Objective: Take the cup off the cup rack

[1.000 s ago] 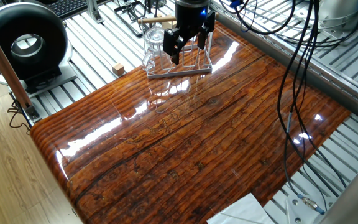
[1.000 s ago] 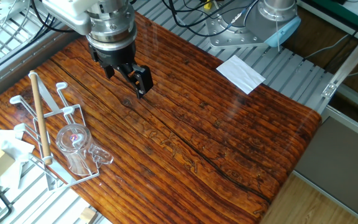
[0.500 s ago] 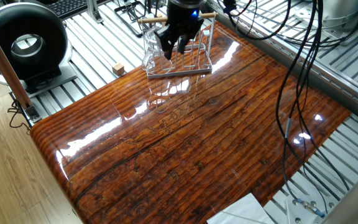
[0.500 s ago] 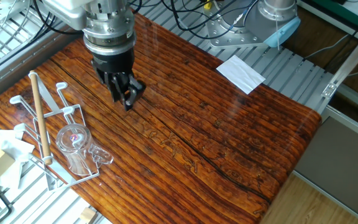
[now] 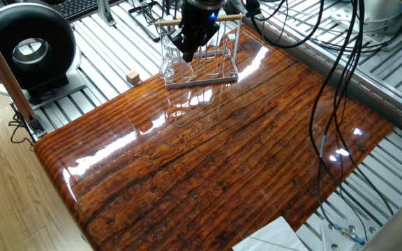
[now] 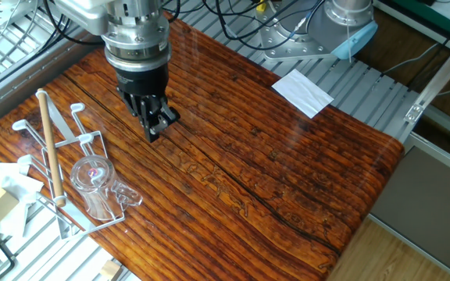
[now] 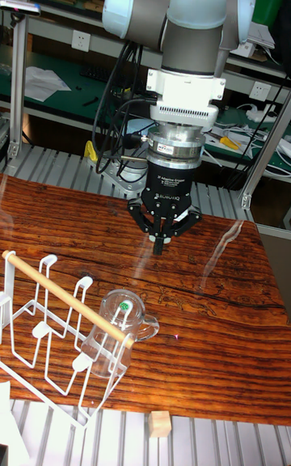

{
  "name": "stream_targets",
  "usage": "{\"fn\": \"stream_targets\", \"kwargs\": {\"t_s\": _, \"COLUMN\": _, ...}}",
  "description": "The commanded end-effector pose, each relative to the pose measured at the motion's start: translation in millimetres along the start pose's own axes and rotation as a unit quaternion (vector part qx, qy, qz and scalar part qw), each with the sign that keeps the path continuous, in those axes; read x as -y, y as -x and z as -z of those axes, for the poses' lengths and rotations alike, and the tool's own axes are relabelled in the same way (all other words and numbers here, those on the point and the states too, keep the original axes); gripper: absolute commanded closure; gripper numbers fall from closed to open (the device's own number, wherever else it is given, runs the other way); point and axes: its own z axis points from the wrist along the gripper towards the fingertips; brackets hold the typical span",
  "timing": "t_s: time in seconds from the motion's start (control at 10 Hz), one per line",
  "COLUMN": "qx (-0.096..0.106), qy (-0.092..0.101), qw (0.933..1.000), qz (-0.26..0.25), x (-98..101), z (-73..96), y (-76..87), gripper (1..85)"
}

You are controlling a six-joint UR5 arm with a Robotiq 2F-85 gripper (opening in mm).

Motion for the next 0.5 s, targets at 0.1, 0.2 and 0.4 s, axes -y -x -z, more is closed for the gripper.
{"fn": "stream_targets", "kwargs": {"t_s": 0.1, "qx": -0.006, "qy": 0.004, "qw": 0.9998, "qz": 0.020, "x": -2.6, "z": -1.7, "y": 4.2, "gripper": 84.3}}
{"fn": "stream_targets", "kwargs": {"t_s": 0.2, "qx": -0.011, "qy": 0.009, "qw": 0.9999, "qz": 0.009, "x": -10.6, "z": -3.4, "y": 9.6, "gripper": 84.3}}
{"fn": "stream_targets", "kwargs": {"t_s": 0.4, "qx": -0.025, "qy": 0.006, "qw": 0.9995, "qz": 0.019, "x": -21.0, "z": -4.2, "y": 11.3, "gripper": 84.3}}
